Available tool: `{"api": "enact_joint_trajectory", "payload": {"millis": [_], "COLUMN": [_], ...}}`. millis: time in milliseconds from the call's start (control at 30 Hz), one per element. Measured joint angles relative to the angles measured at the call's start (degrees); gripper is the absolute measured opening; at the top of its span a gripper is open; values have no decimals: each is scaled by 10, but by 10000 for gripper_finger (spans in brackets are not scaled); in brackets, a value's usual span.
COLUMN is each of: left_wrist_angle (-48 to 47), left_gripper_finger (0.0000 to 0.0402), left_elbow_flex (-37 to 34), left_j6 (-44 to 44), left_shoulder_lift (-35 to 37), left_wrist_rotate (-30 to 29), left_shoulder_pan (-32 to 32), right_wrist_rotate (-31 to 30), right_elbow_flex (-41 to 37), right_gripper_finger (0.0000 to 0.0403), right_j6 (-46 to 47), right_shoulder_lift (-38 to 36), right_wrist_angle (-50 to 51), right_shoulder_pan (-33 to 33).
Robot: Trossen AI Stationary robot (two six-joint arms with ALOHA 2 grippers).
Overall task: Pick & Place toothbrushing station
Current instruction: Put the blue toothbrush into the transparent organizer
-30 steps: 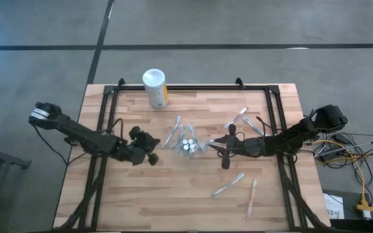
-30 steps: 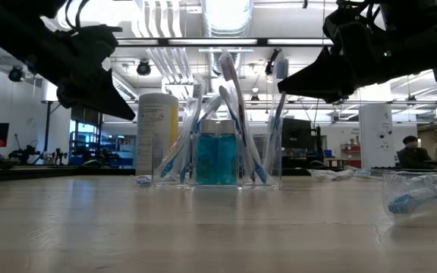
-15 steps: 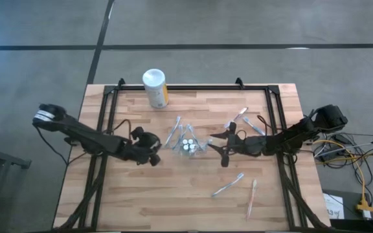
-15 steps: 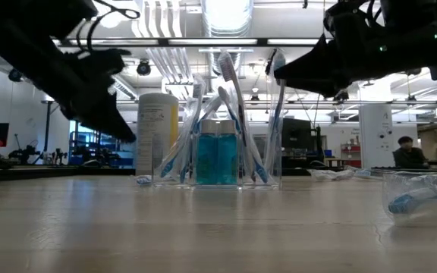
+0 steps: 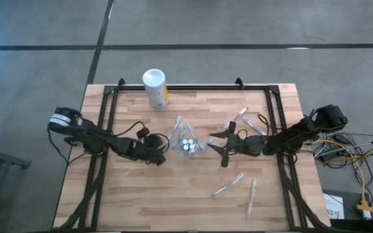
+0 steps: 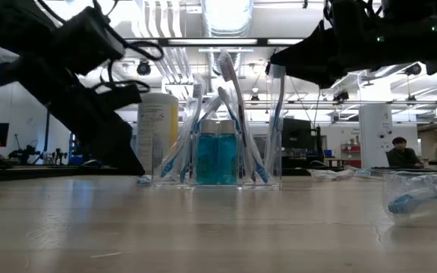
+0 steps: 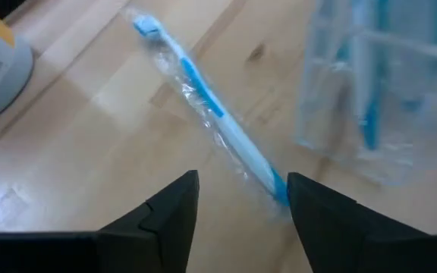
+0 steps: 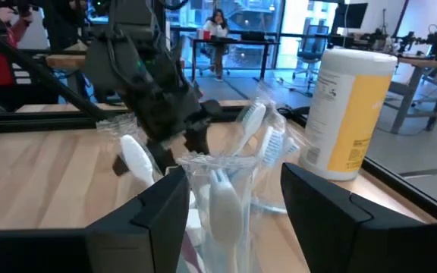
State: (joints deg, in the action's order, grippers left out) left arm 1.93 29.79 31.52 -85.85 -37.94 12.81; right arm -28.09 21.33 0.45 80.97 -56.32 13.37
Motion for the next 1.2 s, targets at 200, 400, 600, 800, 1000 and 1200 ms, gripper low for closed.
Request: {"api": "enact_joint_trajectory", "payload": {"millis": [200, 400, 600, 800, 1000, 1200], "left_wrist_angle": [5, 1, 0, 4, 6, -2], "left_gripper_finger": [207, 207, 207, 205, 134, 14], "left_elbow_flex": [27, 44, 53, 46, 21, -7], "left_j6": [-17, -40, -76, -77, -56, -18], "left_shoulder_lift": [-49, -54, -53, -53, -51, -51], "left_wrist_rotate": [53, 66, 80, 90, 95, 100], "left_shoulder_pan": [-33, -43, -66, -81, -87, -87], "right_wrist_rotate": [1, 1, 1, 1, 8, 18], "right_elbow_flex": [1, 0, 0, 0, 0, 0], "right_gripper_finger": [203, 203, 203, 203, 203, 203], "right_j6": [-5, -9, -9, -7, -6, -6], "right_shoulder_lift": [0, 0, 0, 0, 0, 0], "right_wrist_angle": [1, 4, 4, 4, 4, 4], "right_shoulder_pan": [0, 0, 0, 0, 0, 0]}}
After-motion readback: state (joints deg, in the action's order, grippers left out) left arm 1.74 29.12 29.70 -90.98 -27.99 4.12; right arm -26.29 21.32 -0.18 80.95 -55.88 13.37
